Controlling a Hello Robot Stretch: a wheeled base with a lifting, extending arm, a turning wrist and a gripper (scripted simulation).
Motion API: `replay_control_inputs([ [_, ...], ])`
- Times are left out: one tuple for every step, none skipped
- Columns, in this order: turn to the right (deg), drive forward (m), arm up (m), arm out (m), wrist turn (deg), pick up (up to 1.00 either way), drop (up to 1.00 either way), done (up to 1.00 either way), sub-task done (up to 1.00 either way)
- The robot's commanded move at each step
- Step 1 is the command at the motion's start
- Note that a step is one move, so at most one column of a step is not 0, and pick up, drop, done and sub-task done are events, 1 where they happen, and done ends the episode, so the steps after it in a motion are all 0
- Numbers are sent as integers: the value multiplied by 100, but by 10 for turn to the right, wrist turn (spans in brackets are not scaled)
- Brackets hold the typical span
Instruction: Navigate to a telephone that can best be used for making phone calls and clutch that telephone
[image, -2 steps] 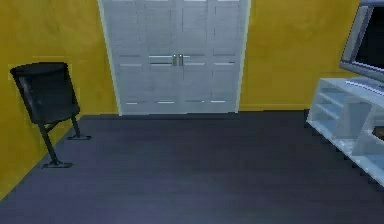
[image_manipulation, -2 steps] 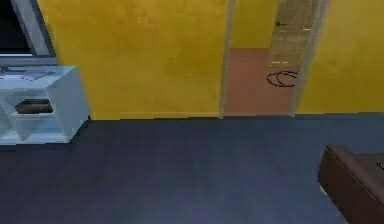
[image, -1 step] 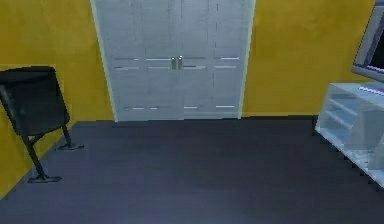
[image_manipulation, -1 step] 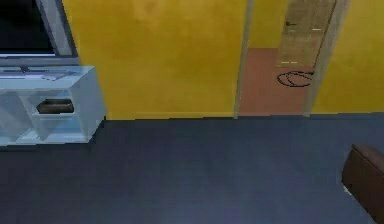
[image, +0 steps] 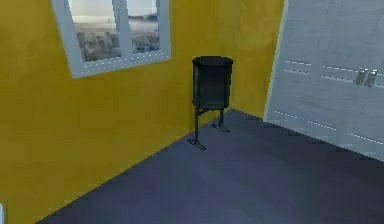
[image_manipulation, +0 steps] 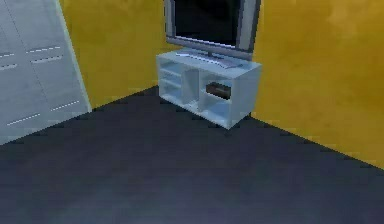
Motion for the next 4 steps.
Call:
replay_control_inputs([
  [-180, 0, 0, 0, 0, 0, 0, 0, 0],
  [0, 100, 0, 0, 0, 0, 0, 0, 0],
  [-240, 0, 0, 0, 0, 0, 0, 0, 0],
  [0, 5, 0, 0, 0, 0, 0, 0, 0],
])
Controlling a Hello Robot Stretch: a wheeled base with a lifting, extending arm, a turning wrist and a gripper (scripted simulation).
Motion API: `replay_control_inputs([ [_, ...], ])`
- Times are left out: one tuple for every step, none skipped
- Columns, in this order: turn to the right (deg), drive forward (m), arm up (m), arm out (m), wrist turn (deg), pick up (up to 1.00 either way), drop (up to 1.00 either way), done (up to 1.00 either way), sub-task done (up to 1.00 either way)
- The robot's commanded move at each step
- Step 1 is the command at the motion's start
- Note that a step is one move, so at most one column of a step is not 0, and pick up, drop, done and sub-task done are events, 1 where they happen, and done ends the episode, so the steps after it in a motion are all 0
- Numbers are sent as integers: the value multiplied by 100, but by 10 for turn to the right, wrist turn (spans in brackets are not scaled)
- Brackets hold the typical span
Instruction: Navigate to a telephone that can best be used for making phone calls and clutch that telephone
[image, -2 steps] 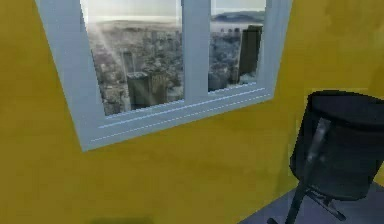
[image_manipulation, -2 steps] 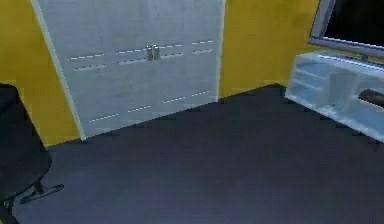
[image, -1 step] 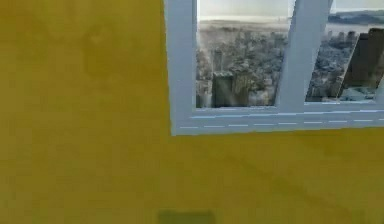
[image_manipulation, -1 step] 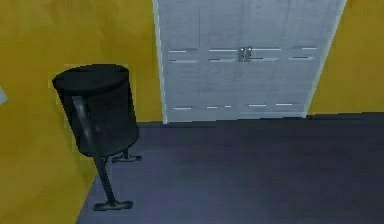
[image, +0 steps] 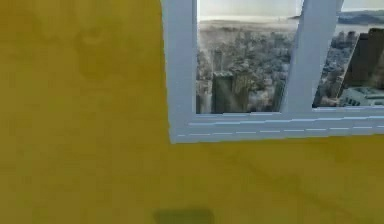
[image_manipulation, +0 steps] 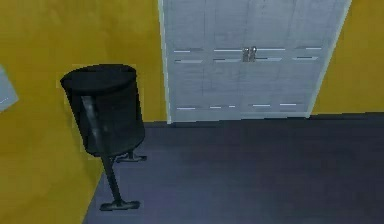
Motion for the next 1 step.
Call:
replay_control_inputs([
  [-450, 0, 0, 0, 0, 0, 0, 0, 0],
])
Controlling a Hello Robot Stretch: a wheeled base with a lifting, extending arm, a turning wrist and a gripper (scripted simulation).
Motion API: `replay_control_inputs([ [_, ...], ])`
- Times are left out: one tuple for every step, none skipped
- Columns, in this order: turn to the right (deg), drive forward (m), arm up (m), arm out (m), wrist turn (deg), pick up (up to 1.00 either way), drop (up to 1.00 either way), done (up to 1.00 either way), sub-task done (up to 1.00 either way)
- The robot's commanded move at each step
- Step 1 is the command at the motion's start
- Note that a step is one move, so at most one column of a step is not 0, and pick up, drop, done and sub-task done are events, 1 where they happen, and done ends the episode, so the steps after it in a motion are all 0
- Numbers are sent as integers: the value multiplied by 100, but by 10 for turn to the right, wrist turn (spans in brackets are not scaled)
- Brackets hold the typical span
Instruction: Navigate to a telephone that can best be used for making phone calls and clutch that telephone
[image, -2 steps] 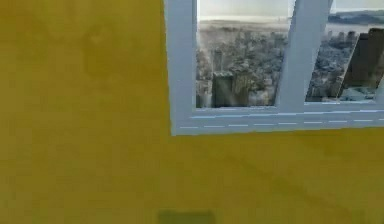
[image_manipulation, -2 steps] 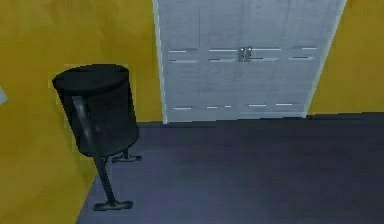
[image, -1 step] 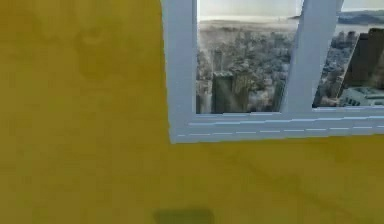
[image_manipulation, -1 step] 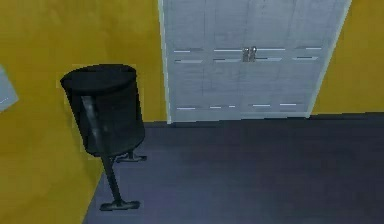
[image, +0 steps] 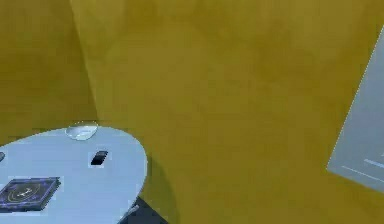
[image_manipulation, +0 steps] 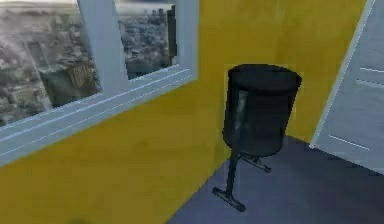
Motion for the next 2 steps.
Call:
replay_control_inputs([
  [-450, 0, 0, 0, 0, 0, 0, 0, 0],
  [-450, 0, 0, 0, 0, 0, 0, 0, 0],
])
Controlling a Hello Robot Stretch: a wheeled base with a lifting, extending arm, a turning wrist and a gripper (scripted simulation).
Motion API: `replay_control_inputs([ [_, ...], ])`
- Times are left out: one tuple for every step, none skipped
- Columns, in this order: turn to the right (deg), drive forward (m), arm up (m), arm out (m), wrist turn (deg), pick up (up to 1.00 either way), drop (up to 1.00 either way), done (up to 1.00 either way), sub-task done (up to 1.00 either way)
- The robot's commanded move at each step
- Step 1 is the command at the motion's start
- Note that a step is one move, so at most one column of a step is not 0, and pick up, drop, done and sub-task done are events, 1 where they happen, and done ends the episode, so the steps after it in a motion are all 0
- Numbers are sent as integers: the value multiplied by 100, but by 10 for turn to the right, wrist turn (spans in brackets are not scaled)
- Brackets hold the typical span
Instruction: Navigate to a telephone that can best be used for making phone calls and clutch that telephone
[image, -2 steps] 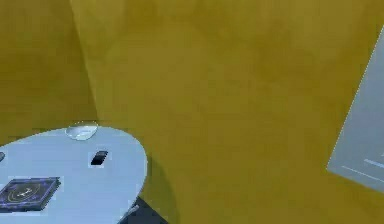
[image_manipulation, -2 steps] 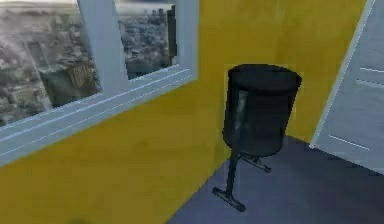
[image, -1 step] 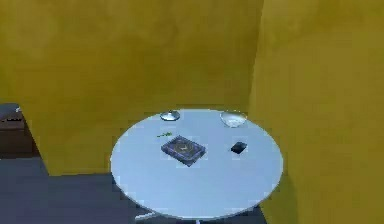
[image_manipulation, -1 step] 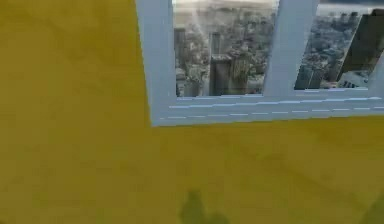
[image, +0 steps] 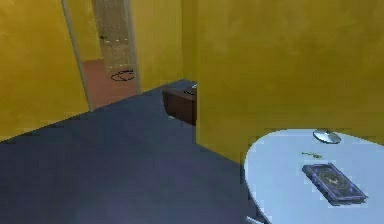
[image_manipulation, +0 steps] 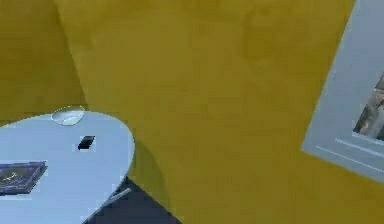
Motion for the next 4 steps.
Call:
replay_control_inputs([
  [-270, 0, 0, 0, 0, 0, 0, 0, 0],
  [-30, 0, 0, 0, 0, 0, 0, 0, 0],
  [450, 0, 0, 0, 0, 0, 0, 0, 0],
  [450, 0, 0, 0, 0, 0, 0, 0, 0],
])
